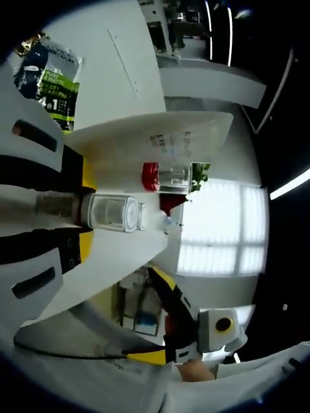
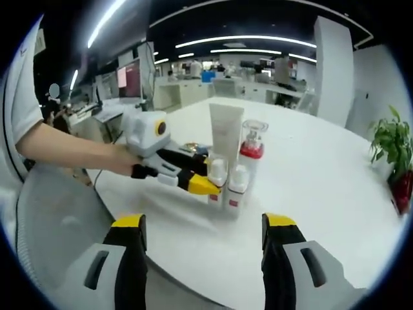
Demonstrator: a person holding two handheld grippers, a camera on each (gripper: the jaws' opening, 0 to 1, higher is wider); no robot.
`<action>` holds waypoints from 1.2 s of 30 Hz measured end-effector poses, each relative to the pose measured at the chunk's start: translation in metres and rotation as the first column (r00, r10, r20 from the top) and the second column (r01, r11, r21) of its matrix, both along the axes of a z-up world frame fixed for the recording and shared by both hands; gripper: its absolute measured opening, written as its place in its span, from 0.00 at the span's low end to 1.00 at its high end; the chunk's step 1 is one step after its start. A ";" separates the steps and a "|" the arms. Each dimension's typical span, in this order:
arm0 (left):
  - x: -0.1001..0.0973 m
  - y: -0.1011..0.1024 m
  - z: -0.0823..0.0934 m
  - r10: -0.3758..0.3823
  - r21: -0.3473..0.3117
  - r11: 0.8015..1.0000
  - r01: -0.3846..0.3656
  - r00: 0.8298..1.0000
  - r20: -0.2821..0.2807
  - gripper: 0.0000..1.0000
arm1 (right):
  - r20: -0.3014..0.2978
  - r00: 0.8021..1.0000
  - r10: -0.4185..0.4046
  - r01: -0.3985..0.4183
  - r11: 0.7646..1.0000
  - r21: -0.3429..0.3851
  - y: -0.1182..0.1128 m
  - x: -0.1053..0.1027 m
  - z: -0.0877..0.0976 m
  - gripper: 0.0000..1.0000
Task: Arrange the skincare products in the storage area until every visible bottle or jar stands upright without overlapping.
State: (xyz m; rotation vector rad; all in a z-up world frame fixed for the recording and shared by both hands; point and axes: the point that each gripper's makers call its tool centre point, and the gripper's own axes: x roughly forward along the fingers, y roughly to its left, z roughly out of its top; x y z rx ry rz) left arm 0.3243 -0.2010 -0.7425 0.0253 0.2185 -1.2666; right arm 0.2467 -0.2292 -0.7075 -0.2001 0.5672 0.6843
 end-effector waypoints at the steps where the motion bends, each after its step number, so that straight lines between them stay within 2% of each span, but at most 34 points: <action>1: -0.001 0.000 0.000 -0.003 0.001 1.000 0.003 1.000 -0.001 0.15 | -0.002 1.000 0.000 0.000 1.000 0.001 0.000 0.000 0.000 0.72; 6: -0.001 0.001 0.000 -0.005 0.002 1.000 0.005 1.000 -0.006 0.15 | -0.002 1.000 0.001 -0.001 1.000 0.000 0.000 0.000 0.000 0.72; 10: 0.002 0.002 0.001 0.003 -0.002 1.000 -0.003 1.000 -0.005 0.21 | -0.004 1.000 0.003 -0.003 1.000 -0.001 0.000 0.000 0.000 0.71; 16: 0.000 0.003 0.000 0.002 0.010 1.000 -0.002 1.000 -0.006 0.19 | -0.005 1.000 0.002 -0.002 1.000 -0.003 0.000 0.000 0.000 0.71; 24: -0.005 0.003 0.003 0.003 0.018 1.000 -0.003 1.000 -0.012 0.22 | -0.006 1.000 0.003 -0.003 1.000 -0.003 0.000 0.000 0.000 0.72; 29: -0.005 0.010 0.001 0.011 0.041 0.999 -0.010 1.000 -0.023 0.27 | -0.009 1.000 0.003 -0.003 1.000 -0.004 0.000 0.000 -0.001 0.72; 36: -0.005 0.029 0.010 0.037 0.054 0.998 -0.036 0.999 -0.025 0.31 | -0.007 1.000 0.005 -0.005 1.000 -0.006 0.001 0.000 -0.001 0.73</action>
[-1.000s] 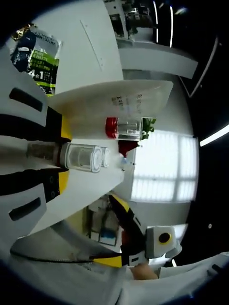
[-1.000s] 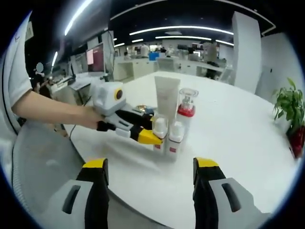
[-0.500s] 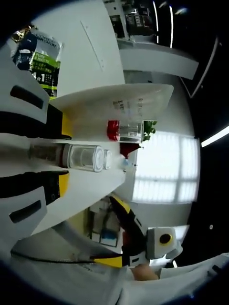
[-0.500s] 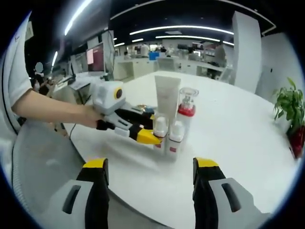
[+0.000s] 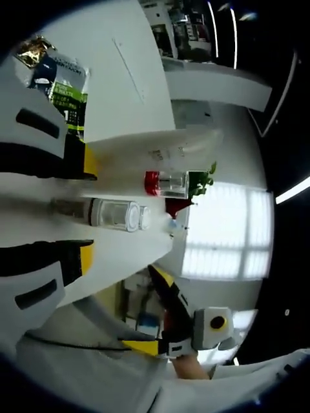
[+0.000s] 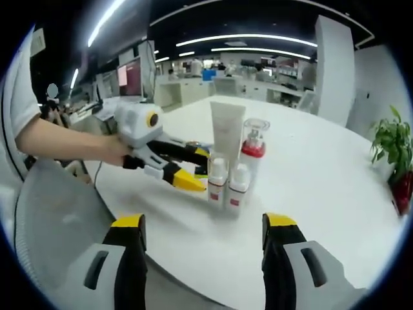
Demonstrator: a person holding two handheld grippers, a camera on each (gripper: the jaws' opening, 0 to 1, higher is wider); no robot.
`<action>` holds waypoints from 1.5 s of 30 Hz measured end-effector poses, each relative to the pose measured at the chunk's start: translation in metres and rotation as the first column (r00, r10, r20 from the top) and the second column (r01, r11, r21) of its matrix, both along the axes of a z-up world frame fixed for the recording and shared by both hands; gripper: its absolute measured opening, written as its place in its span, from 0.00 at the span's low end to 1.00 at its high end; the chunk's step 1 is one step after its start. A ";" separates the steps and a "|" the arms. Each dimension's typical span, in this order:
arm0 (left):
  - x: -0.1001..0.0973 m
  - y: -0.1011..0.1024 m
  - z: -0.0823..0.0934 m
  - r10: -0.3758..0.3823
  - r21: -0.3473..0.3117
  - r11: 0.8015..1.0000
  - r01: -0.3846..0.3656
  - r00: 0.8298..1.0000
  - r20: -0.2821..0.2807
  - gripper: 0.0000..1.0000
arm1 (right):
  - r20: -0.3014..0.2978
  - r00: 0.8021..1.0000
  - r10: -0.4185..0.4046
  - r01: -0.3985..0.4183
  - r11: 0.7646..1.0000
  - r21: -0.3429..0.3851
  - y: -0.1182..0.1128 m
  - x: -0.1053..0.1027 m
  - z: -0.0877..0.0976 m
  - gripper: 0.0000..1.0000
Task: Arrange the skincare products in the storage area until every visible bottle or jar stands upright without overlapping.
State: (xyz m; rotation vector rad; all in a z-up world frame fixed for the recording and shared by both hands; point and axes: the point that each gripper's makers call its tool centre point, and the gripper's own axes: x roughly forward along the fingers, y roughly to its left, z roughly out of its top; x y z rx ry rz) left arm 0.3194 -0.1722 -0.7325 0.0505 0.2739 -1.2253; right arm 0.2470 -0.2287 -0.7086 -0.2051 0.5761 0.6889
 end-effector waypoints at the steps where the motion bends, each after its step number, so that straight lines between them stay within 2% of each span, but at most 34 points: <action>1: -0.001 0.003 0.001 0.001 0.005 1.000 -0.001 1.000 -0.001 0.31 | 0.001 1.000 0.000 0.000 1.000 0.001 0.000 0.000 0.000 0.73; 4: -0.004 0.018 0.004 0.025 0.008 1.000 -0.025 0.999 -0.029 0.34 | 0.012 1.000 0.003 -0.003 1.000 0.009 0.002 0.001 0.003 0.74; 10: -0.011 0.041 0.007 0.111 0.015 0.994 -0.110 0.989 -0.101 0.50 | 0.030 1.000 0.004 -0.004 1.000 0.017 0.002 0.001 0.005 0.75; 11: -0.008 0.049 0.002 0.124 0.024 0.992 -0.123 0.987 -0.105 0.54 | 0.030 1.000 0.007 -0.007 1.000 0.019 0.003 0.001 0.005 0.75; 16: -0.021 0.064 0.004 0.176 0.047 0.984 -0.172 0.977 -0.117 0.64 | 0.025 0.999 0.024 -0.025 0.999 0.026 0.007 0.000 0.006 0.76; 18: -0.021 0.078 0.001 0.205 0.050 0.979 -0.200 0.969 -0.137 0.70 | 0.024 0.999 0.035 -0.036 0.999 0.035 0.009 -0.001 0.006 0.76; 19: -0.027 0.082 0.005 0.210 0.045 0.978 -0.206 0.966 -0.148 0.69 | 0.024 0.999 0.038 -0.039 0.998 0.047 0.011 0.000 0.008 0.76; 21: -0.036 0.092 0.007 0.227 0.041 0.974 -0.223 0.952 -0.207 0.64 | 0.027 0.999 0.038 -0.039 0.998 0.059 0.012 0.000 0.010 0.76; 24: -0.042 0.105 0.009 0.250 0.045 0.968 -0.246 0.952 -0.179 0.67 | 0.028 0.999 0.033 -0.034 0.997 0.068 0.011 0.003 0.011 0.76; 25: -0.048 0.104 0.010 0.258 0.048 0.966 -0.253 0.948 -0.188 0.68 | 0.029 0.999 0.030 -0.032 0.997 0.069 0.011 0.005 0.011 0.76; 30: -0.055 0.124 0.009 0.314 0.071 0.949 -0.306 0.922 -0.228 0.78 | 0.038 0.999 0.028 -0.031 0.996 0.080 0.014 0.008 0.015 0.76; 36: -0.062 0.144 0.019 0.368 0.079 0.930 -0.360 0.900 -0.233 0.88 | 0.062 0.997 0.044 -0.048 0.996 0.072 0.021 0.011 0.019 0.75; 43: -0.067 0.166 0.028 0.432 0.081 0.901 -0.426 0.868 -0.243 0.96 | 0.074 0.996 0.055 -0.056 0.998 0.013 0.018 0.010 0.015 0.75; 45: -0.066 0.174 0.028 0.455 0.079 0.889 -0.451 0.854 -0.253 0.97 | 0.079 0.996 0.049 -0.049 0.999 0.002 0.015 0.011 0.015 0.75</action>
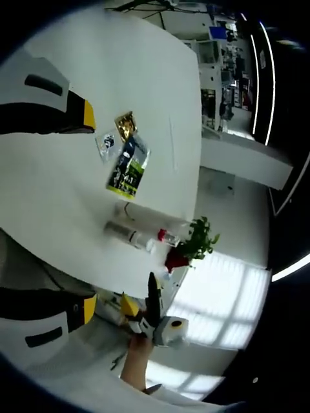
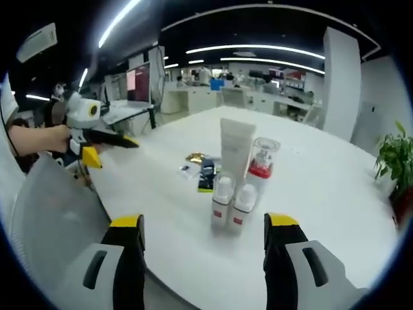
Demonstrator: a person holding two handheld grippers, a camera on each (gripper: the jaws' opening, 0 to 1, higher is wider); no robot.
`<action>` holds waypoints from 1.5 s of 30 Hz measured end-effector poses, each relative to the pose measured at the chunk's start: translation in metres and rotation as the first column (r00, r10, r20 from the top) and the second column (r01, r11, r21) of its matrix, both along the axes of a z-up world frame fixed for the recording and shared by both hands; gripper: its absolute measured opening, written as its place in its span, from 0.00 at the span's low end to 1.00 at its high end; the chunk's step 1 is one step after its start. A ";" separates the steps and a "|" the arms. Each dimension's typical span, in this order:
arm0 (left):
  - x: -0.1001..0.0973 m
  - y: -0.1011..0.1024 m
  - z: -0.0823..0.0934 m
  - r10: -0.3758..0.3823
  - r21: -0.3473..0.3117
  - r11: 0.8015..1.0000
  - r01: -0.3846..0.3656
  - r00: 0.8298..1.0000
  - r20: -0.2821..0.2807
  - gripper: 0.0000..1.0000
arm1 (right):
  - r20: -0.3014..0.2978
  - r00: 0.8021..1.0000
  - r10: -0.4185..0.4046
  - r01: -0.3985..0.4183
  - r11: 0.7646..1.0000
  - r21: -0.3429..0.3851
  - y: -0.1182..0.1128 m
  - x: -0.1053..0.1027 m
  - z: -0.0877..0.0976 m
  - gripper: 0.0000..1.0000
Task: Arrange the skincare products in the storage area until every visible bottle or jar stands upright without overlapping.
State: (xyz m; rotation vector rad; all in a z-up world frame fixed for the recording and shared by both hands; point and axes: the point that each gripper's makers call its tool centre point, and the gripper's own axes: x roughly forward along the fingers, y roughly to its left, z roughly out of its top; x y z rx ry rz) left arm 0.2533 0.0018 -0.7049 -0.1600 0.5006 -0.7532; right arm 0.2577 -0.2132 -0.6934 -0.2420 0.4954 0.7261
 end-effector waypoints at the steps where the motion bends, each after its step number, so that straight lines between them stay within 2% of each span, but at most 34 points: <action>1: 0.000 0.002 0.000 0.010 -0.004 1.000 -0.010 1.000 -0.006 0.97 | 0.000 1.000 -0.003 0.003 1.000 -0.002 -0.001 0.000 0.000 0.75; 3: -0.001 0.009 -0.001 0.048 0.000 0.999 -0.048 0.999 -0.014 0.99 | 0.005 1.000 -0.008 0.008 1.000 -0.007 -0.002 0.001 0.000 0.75; 12: -0.016 0.022 -0.009 0.114 0.042 0.993 -0.112 0.992 -0.055 0.99 | 0.002 1.000 -0.015 0.015 1.000 -0.027 -0.005 0.002 -0.005 0.74; 17: -0.007 0.035 -0.014 0.175 0.072 0.983 -0.171 0.983 -0.062 0.99 | -0.006 1.000 0.004 -0.004 0.999 -0.043 -0.002 0.000 -0.008 0.74; 25: -0.008 0.035 -0.016 0.185 0.068 0.981 -0.180 0.979 -0.082 0.99 | -0.015 1.000 0.011 -0.012 0.998 -0.065 -0.005 -0.001 -0.012 0.74; 38: -0.008 0.038 -0.023 0.185 0.105 0.979 -0.174 0.977 -0.107 0.99 | -0.020 1.000 0.008 -0.009 0.998 -0.065 -0.006 0.000 -0.014 0.74; 45: 0.005 0.031 -0.021 0.184 0.112 0.979 -0.171 0.976 -0.120 0.99 | -0.028 1.000 0.008 -0.010 0.998 -0.066 -0.006 -0.001 -0.016 0.73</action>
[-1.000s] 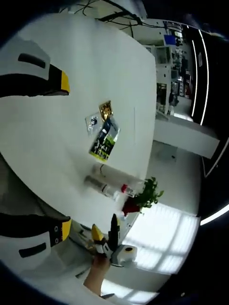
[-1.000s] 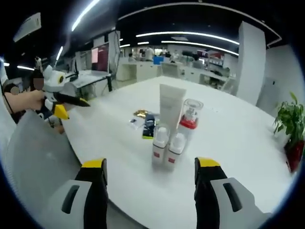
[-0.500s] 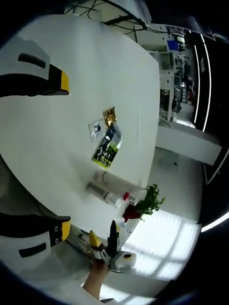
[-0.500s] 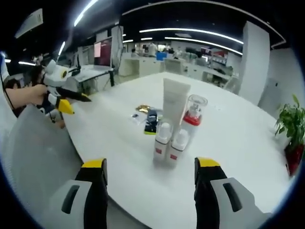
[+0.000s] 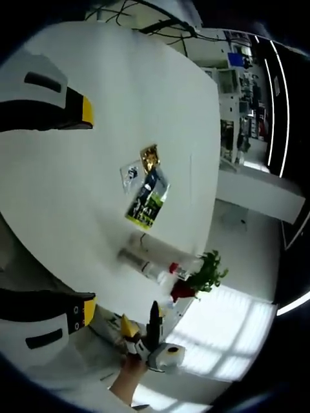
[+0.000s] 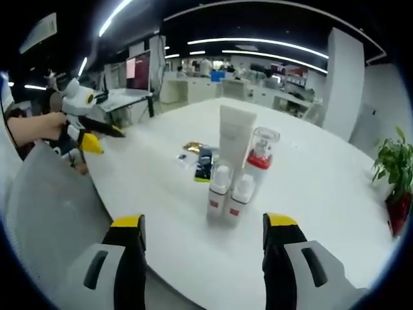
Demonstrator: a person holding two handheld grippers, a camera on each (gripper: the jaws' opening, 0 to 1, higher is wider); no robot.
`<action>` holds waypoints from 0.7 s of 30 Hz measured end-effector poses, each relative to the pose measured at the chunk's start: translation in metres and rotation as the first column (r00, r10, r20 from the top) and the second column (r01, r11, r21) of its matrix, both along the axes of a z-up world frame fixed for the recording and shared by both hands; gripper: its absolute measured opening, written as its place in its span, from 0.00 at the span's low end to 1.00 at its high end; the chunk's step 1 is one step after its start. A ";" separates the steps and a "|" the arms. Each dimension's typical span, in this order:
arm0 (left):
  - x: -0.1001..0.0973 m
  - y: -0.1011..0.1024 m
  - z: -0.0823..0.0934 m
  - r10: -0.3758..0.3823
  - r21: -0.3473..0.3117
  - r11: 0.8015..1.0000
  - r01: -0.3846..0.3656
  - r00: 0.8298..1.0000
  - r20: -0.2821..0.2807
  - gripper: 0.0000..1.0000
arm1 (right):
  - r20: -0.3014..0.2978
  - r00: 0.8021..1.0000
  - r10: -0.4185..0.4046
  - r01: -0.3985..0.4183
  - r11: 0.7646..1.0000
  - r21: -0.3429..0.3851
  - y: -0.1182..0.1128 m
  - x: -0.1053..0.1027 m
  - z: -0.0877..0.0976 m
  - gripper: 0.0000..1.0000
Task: Arrange the skincare products in the storage area until every visible bottle or jar stands upright without overlapping.
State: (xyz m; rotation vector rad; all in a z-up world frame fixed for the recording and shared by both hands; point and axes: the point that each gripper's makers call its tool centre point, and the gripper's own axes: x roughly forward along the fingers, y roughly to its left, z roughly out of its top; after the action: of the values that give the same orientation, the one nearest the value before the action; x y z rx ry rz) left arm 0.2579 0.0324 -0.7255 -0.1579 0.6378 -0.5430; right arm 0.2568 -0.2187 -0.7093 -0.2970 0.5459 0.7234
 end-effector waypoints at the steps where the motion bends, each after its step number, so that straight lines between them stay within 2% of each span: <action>1: 0.005 -0.002 -0.001 0.003 0.000 1.000 -0.003 1.000 -0.002 0.99 | -0.004 1.000 0.000 0.000 1.000 -0.002 0.000 0.000 -0.001 0.73; 7: 0.035 -0.014 -0.009 0.039 0.048 0.998 -0.039 0.999 -0.011 0.94 | -0.023 1.000 0.004 -0.004 1.000 -0.003 0.000 -0.002 -0.004 0.73; 16: 0.061 -0.050 -0.022 0.066 0.072 0.996 -0.061 0.995 -0.071 0.86 | -0.040 0.999 0.004 -0.004 1.000 -0.007 -0.001 -0.003 -0.007 0.73; 17: 0.072 -0.050 -0.029 0.075 0.078 0.995 -0.068 0.994 -0.077 0.85 | -0.041 0.999 0.003 -0.004 1.000 -0.006 -0.001 -0.003 -0.007 0.72; 19: 0.080 -0.059 -0.033 0.082 0.084 0.994 -0.075 0.993 -0.090 0.84 | -0.047 0.999 0.002 -0.002 1.000 -0.002 -0.001 -0.003 -0.008 0.72; 21: 0.099 -0.058 -0.042 0.113 0.085 0.991 -0.104 0.988 -0.104 0.83 | -0.052 0.999 0.000 0.000 1.000 0.001 -0.001 -0.003 -0.008 0.72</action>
State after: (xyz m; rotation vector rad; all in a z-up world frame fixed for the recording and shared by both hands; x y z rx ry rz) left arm 0.3569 -0.0252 -0.7675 -0.1467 0.7508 -0.4049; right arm 0.2537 -0.2199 -0.7177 -0.2776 0.5950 0.7327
